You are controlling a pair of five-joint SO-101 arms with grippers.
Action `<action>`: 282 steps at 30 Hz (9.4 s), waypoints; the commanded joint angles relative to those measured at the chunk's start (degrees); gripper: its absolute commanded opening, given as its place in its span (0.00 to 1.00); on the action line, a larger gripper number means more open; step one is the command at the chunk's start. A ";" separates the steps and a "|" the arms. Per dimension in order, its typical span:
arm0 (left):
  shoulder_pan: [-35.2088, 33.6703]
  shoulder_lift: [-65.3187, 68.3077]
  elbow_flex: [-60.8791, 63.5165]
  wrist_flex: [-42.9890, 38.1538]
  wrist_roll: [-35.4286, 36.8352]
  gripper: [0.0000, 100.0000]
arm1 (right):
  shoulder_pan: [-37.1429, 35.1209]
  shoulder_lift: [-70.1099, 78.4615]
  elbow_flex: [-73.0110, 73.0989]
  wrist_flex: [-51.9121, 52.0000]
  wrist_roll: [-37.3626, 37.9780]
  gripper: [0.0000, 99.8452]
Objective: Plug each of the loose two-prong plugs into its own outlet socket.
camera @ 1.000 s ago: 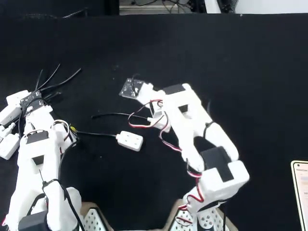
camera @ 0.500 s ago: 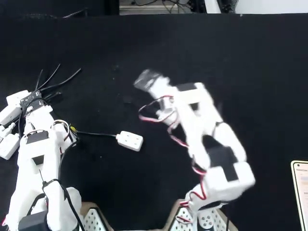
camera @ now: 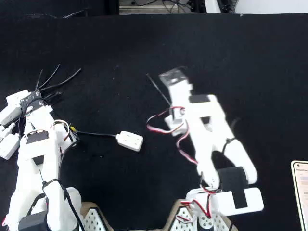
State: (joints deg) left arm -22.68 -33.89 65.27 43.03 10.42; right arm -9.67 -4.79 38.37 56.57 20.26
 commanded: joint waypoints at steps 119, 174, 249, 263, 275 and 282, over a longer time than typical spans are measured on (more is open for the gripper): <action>0.40 -1.32 -0.48 -0.79 0.53 0.20 | -2.64 8.66 -10.95 9.58 27.96 0.11; 0.40 -1.32 -0.48 -0.79 0.53 0.20 | -6.86 0.13 -5.41 -14.86 -9.85 0.24; -2.42 -1.49 -1.01 -0.53 0.53 0.20 | -3.16 -20.35 19.03 -18.64 67.52 0.20; -2.51 -1.85 -1.01 -0.53 0.53 0.20 | -4.57 -20.26 13.67 -6.15 67.78 0.32; -2.59 -1.85 -1.01 -0.53 0.53 0.20 | -4.57 -16.13 9.36 -0.97 74.64 0.28; -2.59 -1.76 -1.01 -0.53 0.53 0.20 | -3.60 -5.49 0.75 1.76 76.31 0.28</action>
State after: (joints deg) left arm -24.70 -34.33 65.27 43.03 10.42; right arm -13.36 -12.00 44.62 55.78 94.46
